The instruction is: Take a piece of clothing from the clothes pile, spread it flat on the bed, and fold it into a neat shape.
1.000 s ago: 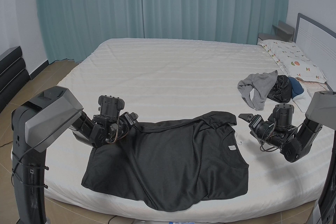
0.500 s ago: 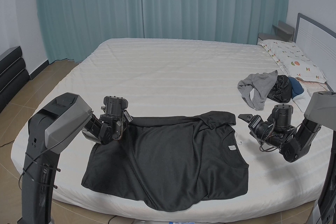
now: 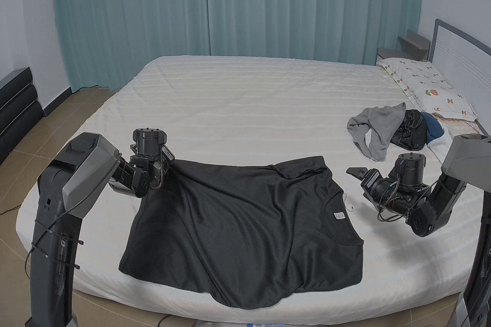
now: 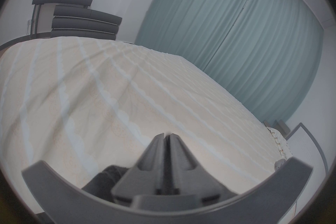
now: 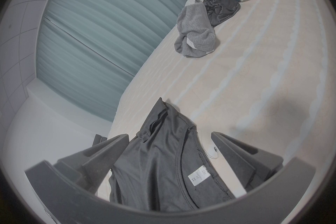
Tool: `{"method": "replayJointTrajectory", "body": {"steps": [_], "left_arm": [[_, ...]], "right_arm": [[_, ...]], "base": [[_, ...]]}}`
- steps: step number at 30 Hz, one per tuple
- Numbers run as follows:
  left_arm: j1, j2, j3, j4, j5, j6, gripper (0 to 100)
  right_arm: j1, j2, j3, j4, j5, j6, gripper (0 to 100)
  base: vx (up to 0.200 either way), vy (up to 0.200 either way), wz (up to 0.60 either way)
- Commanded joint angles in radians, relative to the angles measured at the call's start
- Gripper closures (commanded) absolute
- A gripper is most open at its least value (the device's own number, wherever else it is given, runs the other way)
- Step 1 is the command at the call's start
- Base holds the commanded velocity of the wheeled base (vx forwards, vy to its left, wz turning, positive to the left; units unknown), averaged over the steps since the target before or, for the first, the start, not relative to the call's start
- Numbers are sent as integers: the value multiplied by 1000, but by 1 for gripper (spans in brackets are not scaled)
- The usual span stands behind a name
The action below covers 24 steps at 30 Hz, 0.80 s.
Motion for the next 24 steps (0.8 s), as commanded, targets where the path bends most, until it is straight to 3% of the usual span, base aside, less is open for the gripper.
{"method": "replayJointTrajectory", "body": {"steps": [1,6,10,15,17,21,24], "left_arm": [[3,24,-31,6,0,-3,0],[3,15,-31,3,-1,-11,0],[22,-94,20,6,-1,-63,0],[29,-213,172,8,-35,-88,0],[29,-325,337,-2,-58,-101,0],[29,-436,541,-40,-129,-109,0],[28,-457,627,-89,-139,-144,0]], "right_arm": [[2,18,-23,-2,2,1,0],[11,22,-24,-2,3,5,0],[74,27,-78,21,0,8,0],[120,44,-194,144,-9,7,0],[133,39,-257,224,-10,13,0],[146,44,-248,211,-9,13,0],[150,58,-225,201,-7,11,0]], "base": [[0,0,0],[0,0,0],[0,0,0],[0,0,0],[0,0,0],[0,0,0],[0,0,0]]}}
